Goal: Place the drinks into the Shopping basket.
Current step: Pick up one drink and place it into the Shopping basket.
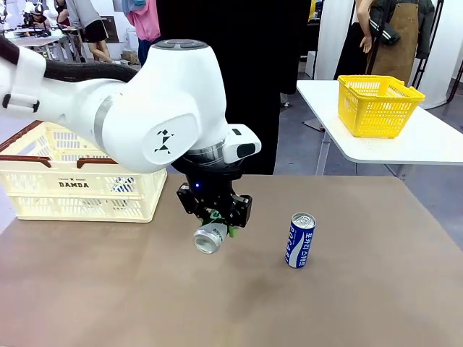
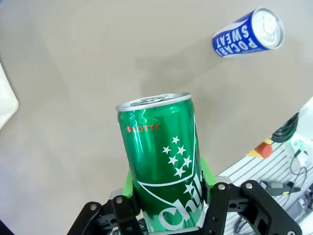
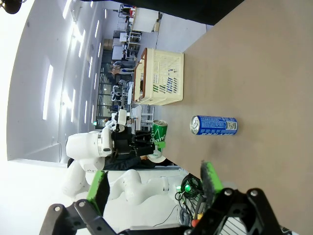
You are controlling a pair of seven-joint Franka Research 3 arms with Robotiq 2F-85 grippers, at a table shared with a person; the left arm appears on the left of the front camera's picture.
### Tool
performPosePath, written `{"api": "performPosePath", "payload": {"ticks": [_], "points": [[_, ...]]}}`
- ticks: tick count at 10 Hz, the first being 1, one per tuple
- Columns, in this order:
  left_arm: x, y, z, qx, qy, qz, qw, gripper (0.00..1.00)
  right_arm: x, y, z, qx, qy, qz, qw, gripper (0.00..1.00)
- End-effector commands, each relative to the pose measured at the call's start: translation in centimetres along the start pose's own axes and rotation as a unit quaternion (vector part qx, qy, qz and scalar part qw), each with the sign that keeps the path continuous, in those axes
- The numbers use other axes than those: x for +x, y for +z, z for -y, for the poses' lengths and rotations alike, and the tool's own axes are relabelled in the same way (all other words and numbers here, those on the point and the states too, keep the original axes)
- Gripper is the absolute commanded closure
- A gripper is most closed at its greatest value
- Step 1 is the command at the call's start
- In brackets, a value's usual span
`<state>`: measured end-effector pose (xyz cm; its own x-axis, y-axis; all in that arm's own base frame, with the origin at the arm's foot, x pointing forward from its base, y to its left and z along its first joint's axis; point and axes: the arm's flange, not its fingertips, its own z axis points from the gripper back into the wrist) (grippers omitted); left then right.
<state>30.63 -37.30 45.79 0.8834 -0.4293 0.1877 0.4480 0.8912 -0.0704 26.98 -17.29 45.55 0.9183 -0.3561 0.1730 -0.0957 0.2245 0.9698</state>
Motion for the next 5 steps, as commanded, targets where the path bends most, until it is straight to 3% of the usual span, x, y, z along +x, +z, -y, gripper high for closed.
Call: {"api": "performPosePath", "payload": {"ticks": [1, 3, 5], "points": [[5.3, 2.2, -3.4, 0.002, 0.019, 0.064, 0.998, 1.0, 0.2, 0.0, -0.2, 0.011, 0.007, 0.005, 1.0, 0.0], [12.9, 5.1, -11.7, -0.01, 0.015, 0.082, 0.996, 1.0, 0.2, 0.0, -0.2, 0.011, 0.007, 0.005, 1.0, 0.0], [18.3, 5.7, -19.8, -0.009, 0.06, 0.074, 0.995, 1.0, 0.2, 0.0, -0.2, 0.011, 0.007, 0.005, 1.0, 0.0]]}}
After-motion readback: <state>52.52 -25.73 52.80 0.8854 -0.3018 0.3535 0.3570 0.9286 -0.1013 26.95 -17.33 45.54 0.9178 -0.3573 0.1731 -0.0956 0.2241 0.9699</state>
